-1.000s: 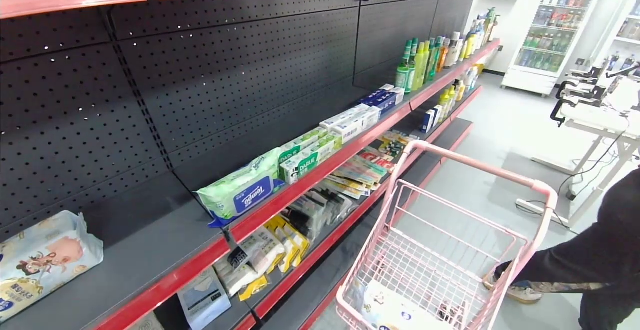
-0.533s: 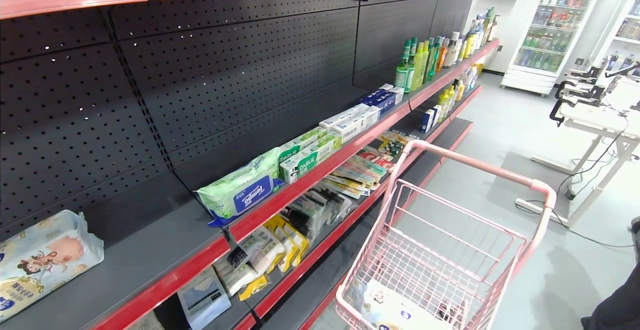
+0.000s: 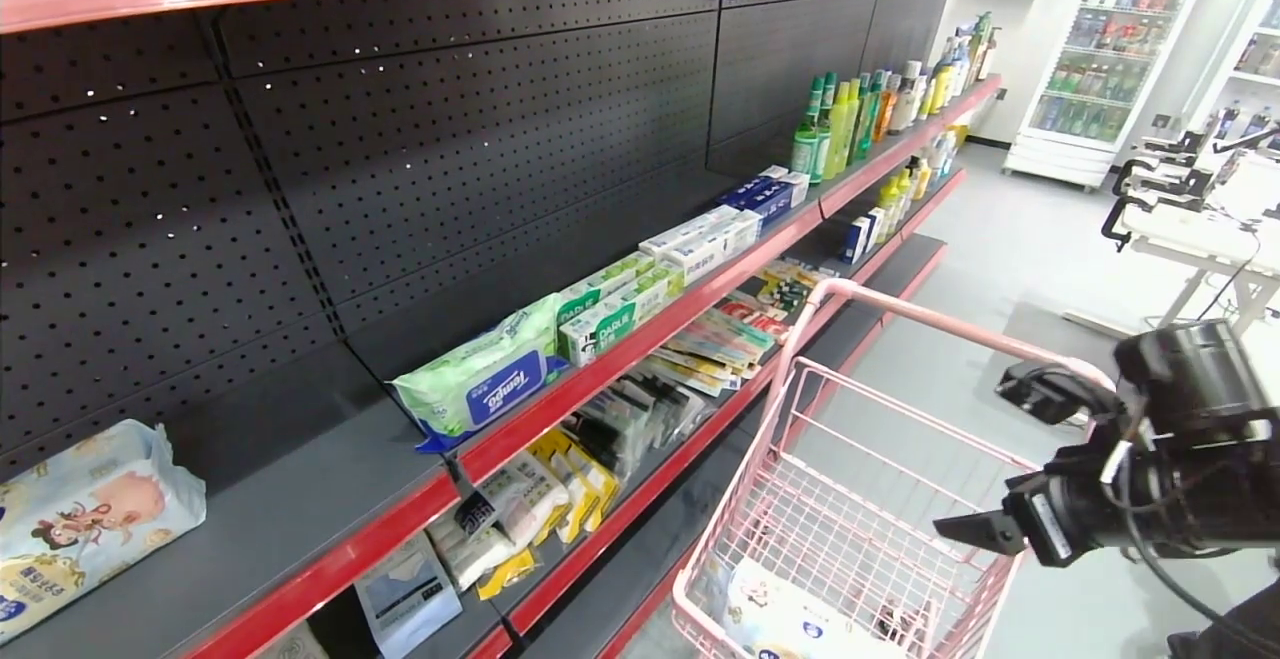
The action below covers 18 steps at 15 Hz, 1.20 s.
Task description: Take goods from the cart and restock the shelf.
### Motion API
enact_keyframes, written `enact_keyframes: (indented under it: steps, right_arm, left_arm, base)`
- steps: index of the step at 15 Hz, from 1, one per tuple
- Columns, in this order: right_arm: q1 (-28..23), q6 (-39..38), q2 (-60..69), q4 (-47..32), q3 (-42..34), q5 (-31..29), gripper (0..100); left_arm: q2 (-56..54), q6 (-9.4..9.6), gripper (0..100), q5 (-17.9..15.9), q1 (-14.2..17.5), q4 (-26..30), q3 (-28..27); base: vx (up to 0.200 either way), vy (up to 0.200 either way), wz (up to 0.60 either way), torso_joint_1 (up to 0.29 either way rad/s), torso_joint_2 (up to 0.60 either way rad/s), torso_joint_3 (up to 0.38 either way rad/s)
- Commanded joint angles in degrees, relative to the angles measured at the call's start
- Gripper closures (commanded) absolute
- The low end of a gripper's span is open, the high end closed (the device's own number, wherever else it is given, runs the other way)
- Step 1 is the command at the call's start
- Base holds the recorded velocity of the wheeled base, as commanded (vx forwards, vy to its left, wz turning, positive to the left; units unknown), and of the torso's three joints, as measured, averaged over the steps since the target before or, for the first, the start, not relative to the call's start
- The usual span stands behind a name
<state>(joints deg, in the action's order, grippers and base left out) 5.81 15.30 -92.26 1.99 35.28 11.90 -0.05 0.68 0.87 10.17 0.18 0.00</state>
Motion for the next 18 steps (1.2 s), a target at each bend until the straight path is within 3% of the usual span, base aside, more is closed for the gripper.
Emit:
enact_keyframes:
  steps: [1,5,13,18]
  right_arm:
    - [1.2,6.8,-17.3,0.3,2.1,0.5,0]
    - [-0.2,17.3,-26.0,2.1,3.4,0.8,0]
    - [0.2,24.0,-33.3,2.2,5.9,2.8,0]
    - [0.3,25.8,-35.9,7.9,5.4,2.9,0]
  left_arm:
    - [0.0,0.02,0,0.0,0.0,0.0,0.0]
    - [0.0,0.02,0,0.0,0.0,0.0,0.0]
    - [0.0,0.02,0,0.0,0.0,0.0,0.0]
    - [0.0,0.02,0,0.0,0.0,0.0,0.0]
  base:
    - [0.0,0.0,0.0,0.0,0.0,0.0]
    - [0.0,0.0,0.0,-0.077,0.18,0.1]
    - [0.0,0.0,0.0,-0.1,0.22,0.123]
    - [0.0,0.0,0.0,-0.144,0.33,0.183]
